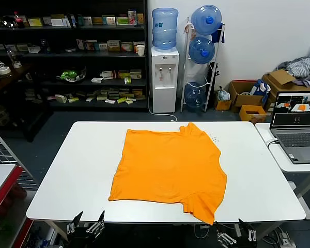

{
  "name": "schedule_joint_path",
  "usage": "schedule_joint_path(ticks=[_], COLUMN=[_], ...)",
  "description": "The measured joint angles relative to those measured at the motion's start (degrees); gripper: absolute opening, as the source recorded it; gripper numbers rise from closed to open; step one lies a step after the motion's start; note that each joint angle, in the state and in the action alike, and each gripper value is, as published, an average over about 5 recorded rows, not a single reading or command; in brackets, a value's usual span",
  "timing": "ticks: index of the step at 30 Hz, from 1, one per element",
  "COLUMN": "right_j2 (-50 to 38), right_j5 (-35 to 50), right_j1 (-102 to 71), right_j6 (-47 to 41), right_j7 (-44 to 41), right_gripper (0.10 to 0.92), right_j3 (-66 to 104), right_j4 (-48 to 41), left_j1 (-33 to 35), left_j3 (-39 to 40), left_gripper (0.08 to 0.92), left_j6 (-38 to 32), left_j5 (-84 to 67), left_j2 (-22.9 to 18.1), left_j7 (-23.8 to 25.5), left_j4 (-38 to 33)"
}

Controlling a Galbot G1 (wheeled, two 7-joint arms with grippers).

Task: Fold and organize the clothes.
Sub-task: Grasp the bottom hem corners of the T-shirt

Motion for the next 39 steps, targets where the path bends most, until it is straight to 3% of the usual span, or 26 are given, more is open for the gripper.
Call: schedule_joint_path(ticks=[11,33,39], right_j2=[-1.45,0.52,1.24], right_j5=[3.08,5.94,5.50], right_j1=[4.60,17.36,18.49], right_j6=[-1.33,-3.58,-3.80], right_j7=[3.78,10.59,11.01], right_gripper=[0.823,0.823,0.739], right_j3=[-2.97,-12.63,-13.91], right_j4=[-1.80,-9.92,-11.10], left_j1=[-3.39,-19.65,-20.93], left_j3=[1.41,9.56,10.49], left_gripper=[0.823,0.823,0.788], left_j6=[0.95,2.88,2.97], left_j5=[-1.73,-4.30,-4.31], left_j2=[0.27,-1.46,-1.50], left_j7=[1.04,0.42,0.00], left_j4=[1.58,15.09,16.34])
